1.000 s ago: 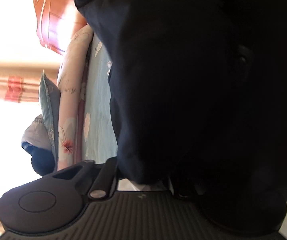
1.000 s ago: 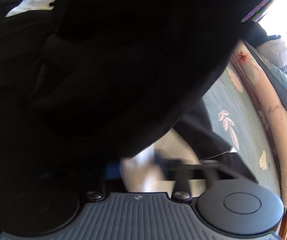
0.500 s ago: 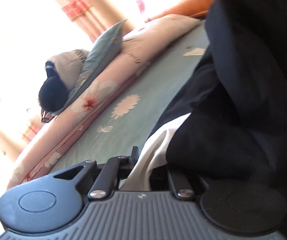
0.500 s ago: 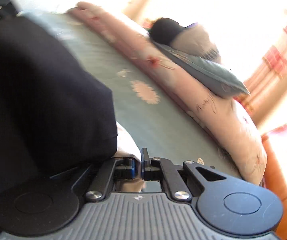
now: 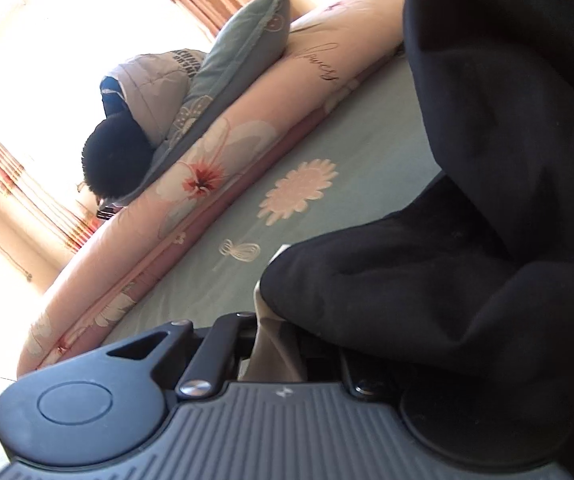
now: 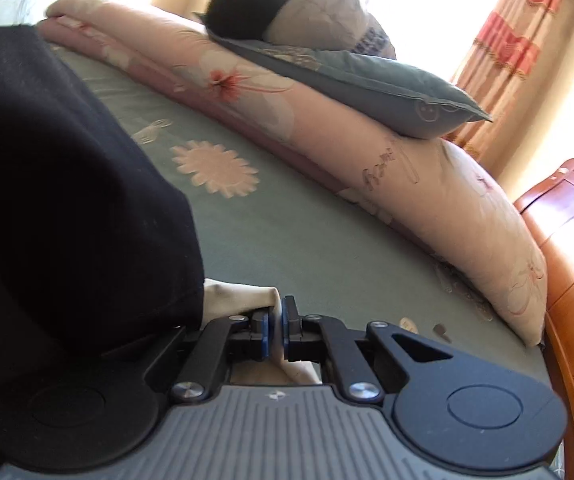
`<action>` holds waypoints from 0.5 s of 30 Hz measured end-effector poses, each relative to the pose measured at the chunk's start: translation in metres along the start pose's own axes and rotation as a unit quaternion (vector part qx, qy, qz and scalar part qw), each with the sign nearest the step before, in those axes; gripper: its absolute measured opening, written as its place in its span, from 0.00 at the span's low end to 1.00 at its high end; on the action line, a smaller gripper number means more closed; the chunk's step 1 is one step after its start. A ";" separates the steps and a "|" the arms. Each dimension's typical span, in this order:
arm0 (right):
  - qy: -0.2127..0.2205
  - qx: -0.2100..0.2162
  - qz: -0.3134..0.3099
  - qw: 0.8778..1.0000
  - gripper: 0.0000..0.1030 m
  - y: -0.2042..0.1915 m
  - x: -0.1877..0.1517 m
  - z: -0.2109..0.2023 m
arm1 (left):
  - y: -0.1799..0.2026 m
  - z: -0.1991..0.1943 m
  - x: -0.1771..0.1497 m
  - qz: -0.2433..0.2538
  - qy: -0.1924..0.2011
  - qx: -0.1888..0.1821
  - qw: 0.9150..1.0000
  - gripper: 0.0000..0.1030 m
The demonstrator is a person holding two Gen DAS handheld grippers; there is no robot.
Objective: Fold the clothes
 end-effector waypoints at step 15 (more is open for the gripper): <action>-0.053 0.042 0.104 0.992 0.10 -0.005 -0.050 0.105 | 0.030 0.088 -0.045 -0.028 -0.032 0.019 0.999 0.13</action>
Point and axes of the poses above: each gripper's, at about its wrist camera, not at the fingertips, and z roughly the way its jaws point, y to its right, x to its top, the point moved 5 cm from there along z, roughly the way its jaws point, and after that the axes turned 9 degrees about -z, right-handed, at the moved point
